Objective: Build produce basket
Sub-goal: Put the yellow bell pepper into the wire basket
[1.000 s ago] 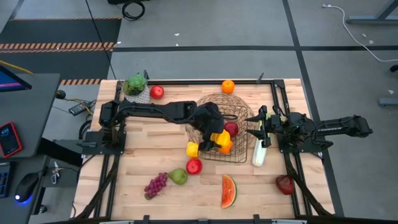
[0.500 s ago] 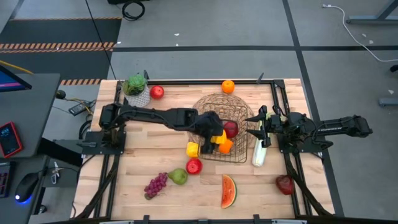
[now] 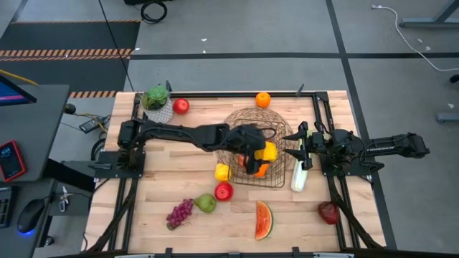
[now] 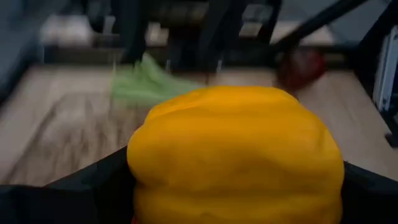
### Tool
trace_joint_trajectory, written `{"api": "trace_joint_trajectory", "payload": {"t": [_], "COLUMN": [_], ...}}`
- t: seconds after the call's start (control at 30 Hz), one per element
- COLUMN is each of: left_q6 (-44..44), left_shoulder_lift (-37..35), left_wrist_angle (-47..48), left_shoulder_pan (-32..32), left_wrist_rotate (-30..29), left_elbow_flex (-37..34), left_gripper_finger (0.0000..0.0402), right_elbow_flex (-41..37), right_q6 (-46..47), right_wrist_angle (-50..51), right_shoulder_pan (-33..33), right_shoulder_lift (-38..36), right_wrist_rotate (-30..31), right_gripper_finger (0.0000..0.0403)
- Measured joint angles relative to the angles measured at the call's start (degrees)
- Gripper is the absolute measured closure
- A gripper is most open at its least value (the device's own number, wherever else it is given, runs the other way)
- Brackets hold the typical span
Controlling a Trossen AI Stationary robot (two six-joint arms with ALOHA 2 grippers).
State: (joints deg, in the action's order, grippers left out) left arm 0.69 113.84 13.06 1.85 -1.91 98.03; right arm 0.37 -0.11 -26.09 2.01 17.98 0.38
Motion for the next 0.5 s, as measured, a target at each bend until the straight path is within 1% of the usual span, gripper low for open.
{"api": "trace_joint_trajectory", "payload": {"t": [0.13,0.3,0.5], "left_q6": [-3.32,-6.34,-7.79], "left_shoulder_lift": [3.19,6.82,8.46], "left_wrist_angle": [-4.19,-3.77,-0.05], "left_shoulder_pan": [0.09,-1.30,-3.68], "left_wrist_rotate": [0.09,-0.30,-0.46], "left_elbow_flex": [0.00,-0.03,-0.07], "left_gripper_finger": [0.0049,0.0049,0.0049], "right_elbow_flex": [-0.01,-0.01,0.00], "right_q6": [-0.01,-0.01,0.00], "right_wrist_angle": [-0.07,-0.05,-0.01], "right_shoulder_pan": [0.01,-0.01,0.00], "right_shoulder_lift": [0.04,0.31,0.39], "right_wrist_rotate": [0.00,-0.02,0.00], "right_gripper_finger": [0.0172,0.0172,0.0172]}}
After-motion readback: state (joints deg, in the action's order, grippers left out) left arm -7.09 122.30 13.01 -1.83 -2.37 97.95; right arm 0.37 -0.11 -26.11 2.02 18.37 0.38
